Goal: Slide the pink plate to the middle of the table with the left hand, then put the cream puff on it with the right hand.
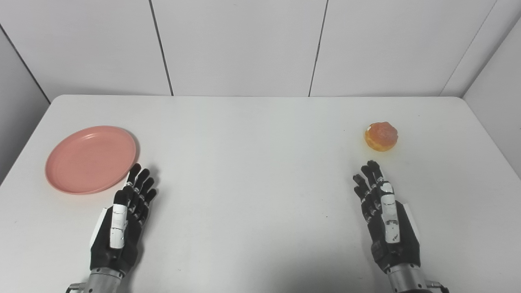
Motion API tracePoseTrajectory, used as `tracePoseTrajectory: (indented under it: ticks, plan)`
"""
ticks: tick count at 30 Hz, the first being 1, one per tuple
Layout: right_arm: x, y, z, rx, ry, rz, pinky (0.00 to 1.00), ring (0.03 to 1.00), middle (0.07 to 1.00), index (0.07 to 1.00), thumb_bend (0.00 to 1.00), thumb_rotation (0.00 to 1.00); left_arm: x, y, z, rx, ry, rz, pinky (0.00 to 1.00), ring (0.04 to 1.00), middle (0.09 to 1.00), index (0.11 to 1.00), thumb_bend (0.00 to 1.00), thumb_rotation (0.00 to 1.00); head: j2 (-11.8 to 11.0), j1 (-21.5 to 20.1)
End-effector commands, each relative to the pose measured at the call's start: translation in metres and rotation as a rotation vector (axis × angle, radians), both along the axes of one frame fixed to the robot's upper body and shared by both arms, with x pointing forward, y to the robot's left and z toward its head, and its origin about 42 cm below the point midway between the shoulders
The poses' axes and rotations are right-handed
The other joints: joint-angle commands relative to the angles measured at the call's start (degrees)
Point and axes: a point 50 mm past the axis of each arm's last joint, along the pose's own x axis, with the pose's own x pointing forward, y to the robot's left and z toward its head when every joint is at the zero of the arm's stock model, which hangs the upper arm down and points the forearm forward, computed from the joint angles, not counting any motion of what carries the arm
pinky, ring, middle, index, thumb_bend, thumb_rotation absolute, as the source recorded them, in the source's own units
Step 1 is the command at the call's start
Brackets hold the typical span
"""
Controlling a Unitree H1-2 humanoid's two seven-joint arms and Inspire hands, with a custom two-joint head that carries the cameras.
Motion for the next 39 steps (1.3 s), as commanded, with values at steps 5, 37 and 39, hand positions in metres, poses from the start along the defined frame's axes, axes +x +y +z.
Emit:
tracePoseTrajectory:
  ticks: [5,37,39]
  plan:
    - [0.002,0.000,0.014,-0.002,-0.100,-0.012,1.00,0.956,0.969,0.969,0.90,0.88,0.003,0.002,0.011,0.016,-0.091,-0.021,1.00,1.000,1.000,1.000,0.96,0.88,-0.1,0.0]
    - [0.000,-0.003,0.012,-0.050,-0.064,-0.015,1.00,0.948,0.962,0.953,0.91,0.87,0.003,0.009,0.012,0.069,-0.173,0.006,1.00,1.000,0.999,1.000,1.00,0.86,-0.4,1.7]
    - [0.000,-0.005,0.010,-0.052,-0.066,-0.014,0.99,0.946,0.963,0.956,0.90,0.87,0.003,0.007,0.010,0.075,-0.176,0.002,1.00,1.000,1.000,1.000,1.00,0.87,-0.8,2.5]
